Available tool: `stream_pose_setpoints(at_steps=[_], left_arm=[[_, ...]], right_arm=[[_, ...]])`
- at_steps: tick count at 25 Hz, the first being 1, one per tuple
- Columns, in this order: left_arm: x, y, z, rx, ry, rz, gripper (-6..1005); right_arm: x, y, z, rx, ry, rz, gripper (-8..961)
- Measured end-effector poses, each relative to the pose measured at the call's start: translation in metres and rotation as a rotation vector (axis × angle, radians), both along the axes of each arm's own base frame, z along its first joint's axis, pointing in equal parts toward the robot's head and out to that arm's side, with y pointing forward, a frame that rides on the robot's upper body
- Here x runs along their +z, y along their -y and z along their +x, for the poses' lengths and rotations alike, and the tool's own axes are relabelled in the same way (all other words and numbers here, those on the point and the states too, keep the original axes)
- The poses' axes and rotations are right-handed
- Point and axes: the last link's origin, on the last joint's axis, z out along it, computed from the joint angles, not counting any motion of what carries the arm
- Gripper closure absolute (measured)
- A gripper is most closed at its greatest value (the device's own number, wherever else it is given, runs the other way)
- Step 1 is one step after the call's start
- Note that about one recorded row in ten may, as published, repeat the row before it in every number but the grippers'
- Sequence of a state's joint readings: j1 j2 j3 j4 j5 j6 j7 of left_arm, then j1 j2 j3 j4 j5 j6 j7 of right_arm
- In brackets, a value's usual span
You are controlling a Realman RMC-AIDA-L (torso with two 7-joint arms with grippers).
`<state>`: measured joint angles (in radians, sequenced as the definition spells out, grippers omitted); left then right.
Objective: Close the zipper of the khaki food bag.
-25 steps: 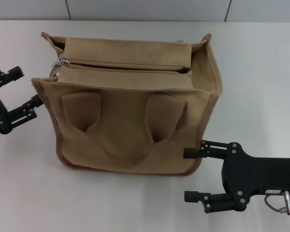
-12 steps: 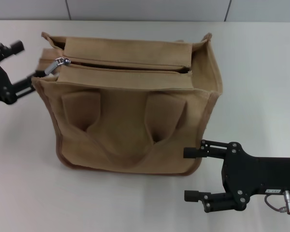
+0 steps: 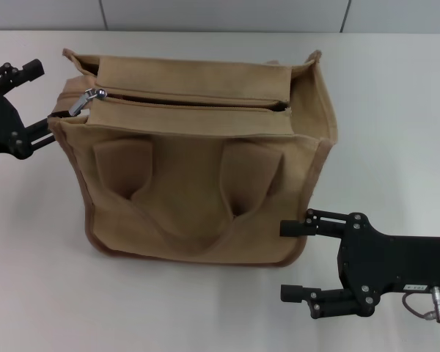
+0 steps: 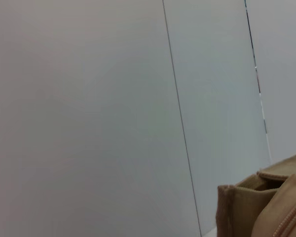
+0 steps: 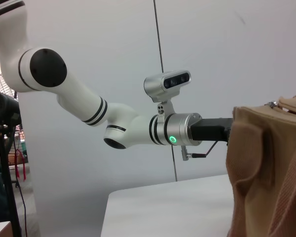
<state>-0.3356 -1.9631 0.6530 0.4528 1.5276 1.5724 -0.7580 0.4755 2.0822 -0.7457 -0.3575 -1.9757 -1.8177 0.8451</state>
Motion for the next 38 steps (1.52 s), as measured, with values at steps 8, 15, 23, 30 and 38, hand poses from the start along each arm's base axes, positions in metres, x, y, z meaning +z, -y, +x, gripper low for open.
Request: stream_pose_setpoints(at_steps=[8, 15, 23, 30, 38], left_arm=[[0.003, 0.006, -0.002, -0.026, -0.035, 0.038, 243], [0.000, 0.006, -0.001, -0.033, -0.037, 0.045, 550], [0.003, 0.007, -0.001, -0.037, -0.028, 0.055, 855], [0.005, 0.011, 0.007, -0.079, 0.009, 0.074, 946], [0.003, 0.014, 0.013, -0.110, 0.021, 0.088, 983]], right_arm=[[0.001, -0.004, -0.002, 0.011, 0.003, 0.002, 151], [0.001, -0.004, -0.003, 0.012, 0.002, 0.003, 151], [0.002, -0.005, -0.003, 0.005, -0.005, 0.014, 151], [0.001, -0.005, -0.005, 0.011, -0.012, 0.006, 151], [0.003, -0.002, -0.014, 0.027, -0.056, -0.054, 151]])
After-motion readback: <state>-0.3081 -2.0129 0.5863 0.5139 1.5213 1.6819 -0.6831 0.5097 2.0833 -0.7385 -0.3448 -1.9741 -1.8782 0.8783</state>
